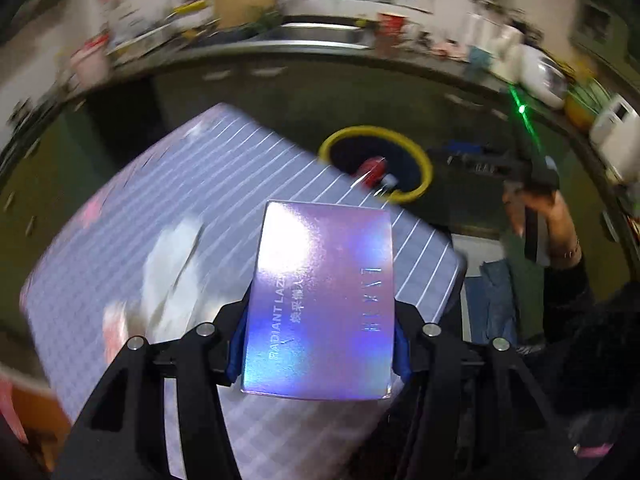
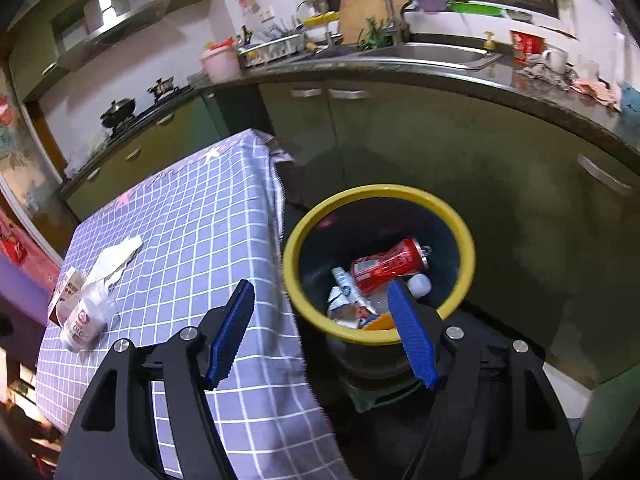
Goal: Collect trash
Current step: 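Carry the pink box over the bin with the left tool and release it, then grasp the white tissue from the table with the right tool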
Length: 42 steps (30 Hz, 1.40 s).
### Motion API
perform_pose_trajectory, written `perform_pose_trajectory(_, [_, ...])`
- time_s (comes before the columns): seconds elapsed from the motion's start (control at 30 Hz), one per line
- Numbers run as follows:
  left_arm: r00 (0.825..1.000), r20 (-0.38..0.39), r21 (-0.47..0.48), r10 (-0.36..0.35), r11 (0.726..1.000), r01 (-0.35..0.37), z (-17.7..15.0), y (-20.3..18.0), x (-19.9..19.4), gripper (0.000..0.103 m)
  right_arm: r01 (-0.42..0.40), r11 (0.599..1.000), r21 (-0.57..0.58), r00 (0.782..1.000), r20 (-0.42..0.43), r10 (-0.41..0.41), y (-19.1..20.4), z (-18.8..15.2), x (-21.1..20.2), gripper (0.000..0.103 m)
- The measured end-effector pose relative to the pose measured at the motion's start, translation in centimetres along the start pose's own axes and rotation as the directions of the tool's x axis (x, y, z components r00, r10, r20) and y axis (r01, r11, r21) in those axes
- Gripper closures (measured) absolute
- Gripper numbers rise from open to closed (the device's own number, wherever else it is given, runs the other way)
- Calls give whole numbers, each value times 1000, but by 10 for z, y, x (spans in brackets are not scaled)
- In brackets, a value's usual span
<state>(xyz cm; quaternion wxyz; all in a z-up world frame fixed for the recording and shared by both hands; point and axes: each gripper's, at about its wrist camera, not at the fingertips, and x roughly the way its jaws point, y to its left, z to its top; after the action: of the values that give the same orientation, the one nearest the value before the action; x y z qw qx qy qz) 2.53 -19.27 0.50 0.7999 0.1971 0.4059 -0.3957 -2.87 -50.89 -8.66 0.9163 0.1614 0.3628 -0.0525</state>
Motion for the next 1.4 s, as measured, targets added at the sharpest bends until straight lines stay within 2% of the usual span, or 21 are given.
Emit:
perform_pose_trajectory(0.13, [997,-5,83,-75,994,75,63,-26,48,50,27,999,38,999,28,-28,-24,-1,-14,34])
perform_pose_trajectory(0.2, [993,-25,93,-120,988,121,96,-39,87,50,45,997,59,998,43,-48,-34,-2,-20,34])
perform_pose_trajectory(0.37, [985,-74,94,-157,982,164,148,-64,180,50,84,989,121,993,77,-94,-68,-5,-42,34])
perform_pose_trajectory(0.53, [986,-118,45,-120,991,126,182,-73,259,49,104,980,169,989,89,-121,-93,-12,-58,33])
perform_pose_trajectory(0.57, [985,-130,32,-116,992,121,186,-72,269,47,108,979,173,988,88,-124,-96,-14,-61,33])
perform_pose_trajectory(0.6, [984,-142,18,-105,994,109,188,-70,279,38,110,978,178,988,86,-127,-100,-15,-62,33])
perform_pose_trajectory(0.63, [985,-144,10,-98,995,101,188,-68,281,34,111,977,182,988,86,-128,-103,-15,-62,33])
perform_pose_trajectory(0.77, [985,-136,-9,-107,994,107,181,-60,267,31,104,975,197,989,85,-123,-110,-16,-63,33])
perform_pose_trajectory(1.0, [989,-79,-25,-124,992,122,131,-36,169,30,67,984,164,994,69,-79,-93,-15,-49,33])
perform_pose_trajectory(1.17, [994,-49,-35,-100,995,99,55,-22,89,26,-89,991,102,996,39,85,-58,1,-32,33])
perform_pose_trajectory(1.23, [997,-50,-47,-57,997,54,22,-17,65,26,-147,988,44,989,13,147,-33,12,-22,33])
perform_pose_trajectory(1.3, [998,-56,-63,-6,998,3,-8,-11,45,26,-224,974,-24,974,-25,224,0,25,-8,33])
perform_pose_trajectory(1.4, [995,-74,-100,66,992,-73,-52,1,20,26,-335,932,-136,940,-108,322,62,43,18,33])
